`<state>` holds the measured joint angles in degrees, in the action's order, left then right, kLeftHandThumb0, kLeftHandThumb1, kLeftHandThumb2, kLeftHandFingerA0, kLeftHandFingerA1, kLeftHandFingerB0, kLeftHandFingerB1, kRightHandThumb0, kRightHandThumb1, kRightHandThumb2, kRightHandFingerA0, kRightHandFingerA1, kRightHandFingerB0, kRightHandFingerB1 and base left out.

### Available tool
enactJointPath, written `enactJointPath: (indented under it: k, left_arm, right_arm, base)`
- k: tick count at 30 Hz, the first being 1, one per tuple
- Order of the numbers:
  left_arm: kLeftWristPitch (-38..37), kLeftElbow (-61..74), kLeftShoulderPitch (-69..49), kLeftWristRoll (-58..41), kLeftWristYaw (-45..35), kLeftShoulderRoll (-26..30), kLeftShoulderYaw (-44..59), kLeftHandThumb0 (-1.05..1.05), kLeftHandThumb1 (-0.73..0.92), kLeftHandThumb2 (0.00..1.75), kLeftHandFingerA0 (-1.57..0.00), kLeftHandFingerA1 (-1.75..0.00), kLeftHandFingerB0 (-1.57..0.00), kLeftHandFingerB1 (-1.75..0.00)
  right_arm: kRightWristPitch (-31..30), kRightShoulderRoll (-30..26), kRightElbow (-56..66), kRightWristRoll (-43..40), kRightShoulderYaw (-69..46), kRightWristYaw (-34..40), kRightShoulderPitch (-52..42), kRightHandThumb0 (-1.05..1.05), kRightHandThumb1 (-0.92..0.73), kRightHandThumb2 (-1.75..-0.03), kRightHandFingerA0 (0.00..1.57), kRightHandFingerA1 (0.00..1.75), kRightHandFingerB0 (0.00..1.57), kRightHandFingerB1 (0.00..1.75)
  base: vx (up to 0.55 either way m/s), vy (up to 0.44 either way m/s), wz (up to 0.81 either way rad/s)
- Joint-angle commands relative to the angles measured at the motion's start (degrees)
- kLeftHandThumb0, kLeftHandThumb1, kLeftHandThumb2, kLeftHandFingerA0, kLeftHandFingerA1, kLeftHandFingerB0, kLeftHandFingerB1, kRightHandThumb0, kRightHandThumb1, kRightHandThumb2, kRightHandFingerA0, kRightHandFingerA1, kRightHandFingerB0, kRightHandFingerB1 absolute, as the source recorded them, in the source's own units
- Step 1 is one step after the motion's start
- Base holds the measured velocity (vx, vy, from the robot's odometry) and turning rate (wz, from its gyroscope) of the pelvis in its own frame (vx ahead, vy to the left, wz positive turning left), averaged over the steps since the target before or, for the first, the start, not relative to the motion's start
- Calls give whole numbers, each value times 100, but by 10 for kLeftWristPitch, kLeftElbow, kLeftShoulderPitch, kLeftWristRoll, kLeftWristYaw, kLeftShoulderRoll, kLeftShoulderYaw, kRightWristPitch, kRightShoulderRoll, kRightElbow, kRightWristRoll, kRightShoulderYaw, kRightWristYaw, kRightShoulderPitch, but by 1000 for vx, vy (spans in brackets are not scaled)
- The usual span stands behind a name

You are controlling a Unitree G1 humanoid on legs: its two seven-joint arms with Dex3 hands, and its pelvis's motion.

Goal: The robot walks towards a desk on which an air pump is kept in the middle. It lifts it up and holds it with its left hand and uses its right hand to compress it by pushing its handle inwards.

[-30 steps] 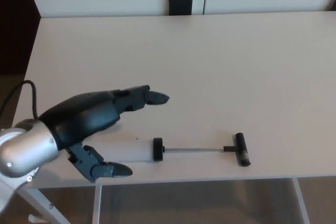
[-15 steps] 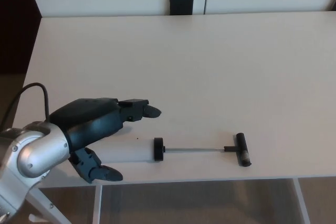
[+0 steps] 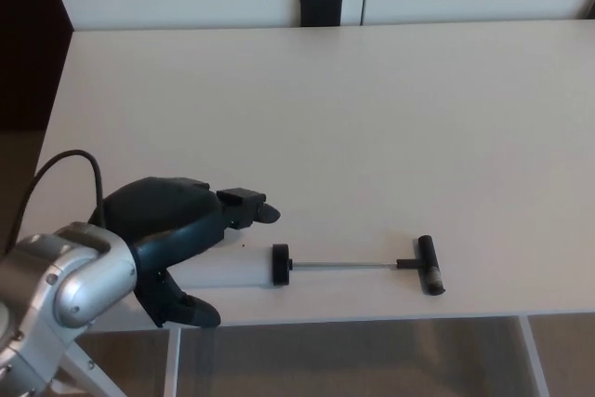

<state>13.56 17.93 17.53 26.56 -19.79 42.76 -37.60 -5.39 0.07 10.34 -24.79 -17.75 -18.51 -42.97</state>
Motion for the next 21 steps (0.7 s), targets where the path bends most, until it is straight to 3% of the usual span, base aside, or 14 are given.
enactJointPath:
  k: [1,4,5,8,9,13,14,16,18,19,21]
  left_arm:
    - [21,-45,22,352,88,-3,-70,-60,42,69,-31,-41,-25,-37]
    - [22,-52,20,359,94,-7,-73,-60,42,69,-31,-41,-25,-38]
    - [22,-55,19,361,95,-10,-74,-60,41,68,-31,-41,-25,-37]
    - [23,-58,18,363,95,-14,-76,-60,41,68,-31,-41,-25,-37]
    - [23,-60,17,364,97,-15,-76,-60,41,68,-31,-41,-25,-37]
    - [22,-72,20,384,100,-19,-84,-57,42,68,-31,-40,-25,-37]
    - [24,-81,23,393,103,-22,-89,-56,41,67,-31,-40,-25,-37]
    - [26,-97,29,404,105,-28,-95,-58,41,67,-31,-40,-24,-37]
    - [27,-107,32,410,103,-34,-98,-58,41,67,-31,-40,-24,-37]
    - [27,-110,35,411,100,-37,-99,-57,42,68,-31,-40,-24,-37]
    - [27,-114,37,412,97,-41,-99,-57,42,68,-31,-40,-24,-37]
  right_arm:
    - [18,-9,-4,-2,0,-15,9,-38,-61,-58,68,47,42,36]
    - [18,-9,-6,-3,-1,-16,12,-37,-62,-58,69,47,43,36]
    - [13,-8,-3,-3,-1,-11,13,-44,-51,-76,65,57,38,47]
    - [5,-8,4,-3,-1,-3,14,-44,-51,-76,65,57,38,47]
    - [6,-8,2,-3,-1,-5,14,-38,-61,-58,72,47,44,36]
    - [11,-9,-2,-2,-1,-10,16,-39,-60,-57,71,47,44,36]
    - [12,-8,-3,-4,-1,-11,16,-43,-51,-76,65,58,40,47]
    - [12,-6,-1,-5,0,-11,15,-43,-52,-76,64,57,40,47]
    - [11,-5,2,-5,0,-10,12,-43,-52,-76,64,57,40,47]
    - [9,-4,7,-4,1,-8,11,-35,-62,-58,71,48,43,37]
    - [7,-4,12,-4,2,-6,9,-35,-62,-58,71,48,43,37]
  base:
    - [0,0,0]
    - [0,0,0]
    - [0,0,0]
    - [0,0,0]
    - [0,0,0]
    - [0,0,0]
    - [0,0,0]
    - [0,0,0]
    - [0,0,0]
    - [0,0,0]
    - [0,0,0]
